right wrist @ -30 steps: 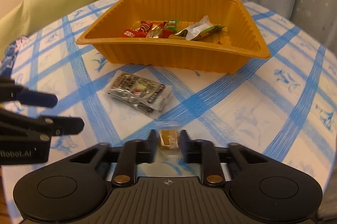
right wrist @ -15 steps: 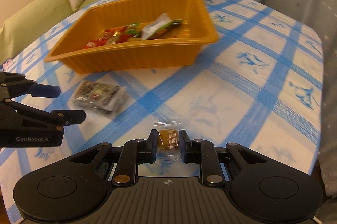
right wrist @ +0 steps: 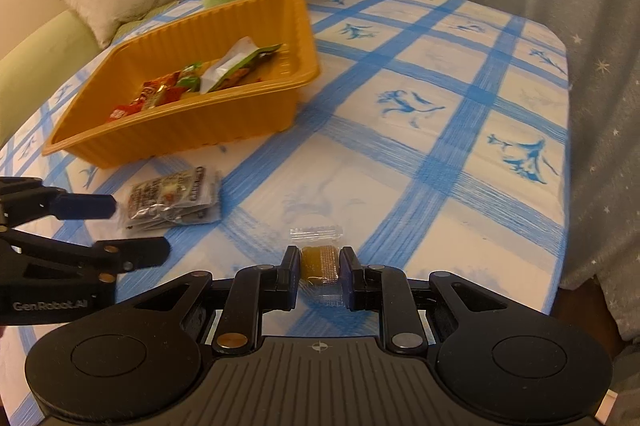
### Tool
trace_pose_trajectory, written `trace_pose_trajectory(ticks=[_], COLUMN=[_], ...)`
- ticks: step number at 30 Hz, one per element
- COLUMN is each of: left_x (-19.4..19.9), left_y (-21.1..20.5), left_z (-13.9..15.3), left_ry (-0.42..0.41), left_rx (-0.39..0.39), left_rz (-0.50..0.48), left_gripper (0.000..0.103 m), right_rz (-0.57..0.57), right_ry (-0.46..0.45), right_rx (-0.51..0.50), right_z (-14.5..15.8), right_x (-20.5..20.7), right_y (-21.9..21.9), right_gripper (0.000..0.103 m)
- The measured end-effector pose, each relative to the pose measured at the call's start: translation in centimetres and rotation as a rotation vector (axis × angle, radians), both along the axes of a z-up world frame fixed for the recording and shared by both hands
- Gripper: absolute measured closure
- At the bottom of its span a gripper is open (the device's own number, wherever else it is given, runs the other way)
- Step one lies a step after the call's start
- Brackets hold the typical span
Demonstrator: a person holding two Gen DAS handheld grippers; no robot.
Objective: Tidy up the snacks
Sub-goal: 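Grasp the clear bar packet with the left tool while the right tool holds the brown candy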
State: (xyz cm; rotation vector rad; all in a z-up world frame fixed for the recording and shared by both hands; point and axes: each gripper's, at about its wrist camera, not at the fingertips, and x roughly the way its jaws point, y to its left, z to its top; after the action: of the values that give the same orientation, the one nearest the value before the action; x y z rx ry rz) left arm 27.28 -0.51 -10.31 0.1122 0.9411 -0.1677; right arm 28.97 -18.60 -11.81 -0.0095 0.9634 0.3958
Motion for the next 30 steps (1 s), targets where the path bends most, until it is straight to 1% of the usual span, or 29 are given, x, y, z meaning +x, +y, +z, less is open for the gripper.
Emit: trace_pose_trajectory(ticks=[2, 4, 8, 10, 12, 17, 21, 22, 24, 26, 27, 29, 30], left_x=[0.2, 0.7, 2.0, 2.5, 2.9, 2.2, 2.4, 2.6, 3.2, 3.7, 3.9, 4.2, 4.3], left_y=[0.1, 0.0, -0.1, -0.2, -0.4, -0.9, -1.1, -1.2, -1.5, -1.9, -2.1, -2.3, -2.4], left_z=[0.1, 0.0, -0.8, -1.1, -1.3, -1.1, -1.0, -0.9, -1.0, -1.0, -1.1, -1.4, -1.5], left_ry=[-0.016, -0.015, 0.003, 0.01, 0.028, 0.054, 0.056, 0.054, 0.052, 0.048, 0.048, 0.054, 0.056], left_rx=[0.033, 0.059, 0.083, 0.071, 0.065, 0.01, -0.007, -0.008, 0.005, 0.025, 0.034, 0.046, 0.05], left_rz=[-0.012, -0.038, -0.074, -0.083, -0.083, -0.083, -0.052, -0.048, -0.049, -0.065, -0.073, -0.08, -0.079], left_gripper=[0.038, 0.038, 0.038, 0.039, 0.042, 0.043, 0.043, 0.045, 0.047, 0.052, 0.052, 0.056, 0.057], right_rz=[-0.001, 0.003, 0.006, 0.007, 0.007, 0.009, 0.009, 0.01, 0.014, 0.027, 0.035, 0.049, 0.058], right_ry=[0.003, 0.004, 0.001, 0.001, 0.003, 0.006, 0.007, 0.007, 0.003, -0.008, -0.014, -0.028, -0.036], right_rx=[0.005, 0.009, 0.009, 0.008, 0.011, 0.022, 0.028, 0.026, 0.02, 0.004, -0.005, -0.025, -0.038], right_z=[0.0, 0.0, 0.0, 0.0, 0.0, 0.0, 0.0, 0.0, 0.0, 0.0, 0.0, -0.1, -0.1], right_x=[0.1, 0.1, 0.0, 0.0, -0.1, -0.1, 0.0, 0.0, 0.0, -0.2, -0.3, -0.6, -0.7], right_y=[-0.4, -0.7, -0.8, -0.8, -1.0, -1.3, -1.4, -1.4, -1.4, -1.2, -1.1, -0.7, -0.5], right_gripper=[0.081, 0.081, 0.081, 0.081, 0.081, 0.081, 0.081, 0.081, 0.081, 0.081, 0.081, 0.081, 0.081])
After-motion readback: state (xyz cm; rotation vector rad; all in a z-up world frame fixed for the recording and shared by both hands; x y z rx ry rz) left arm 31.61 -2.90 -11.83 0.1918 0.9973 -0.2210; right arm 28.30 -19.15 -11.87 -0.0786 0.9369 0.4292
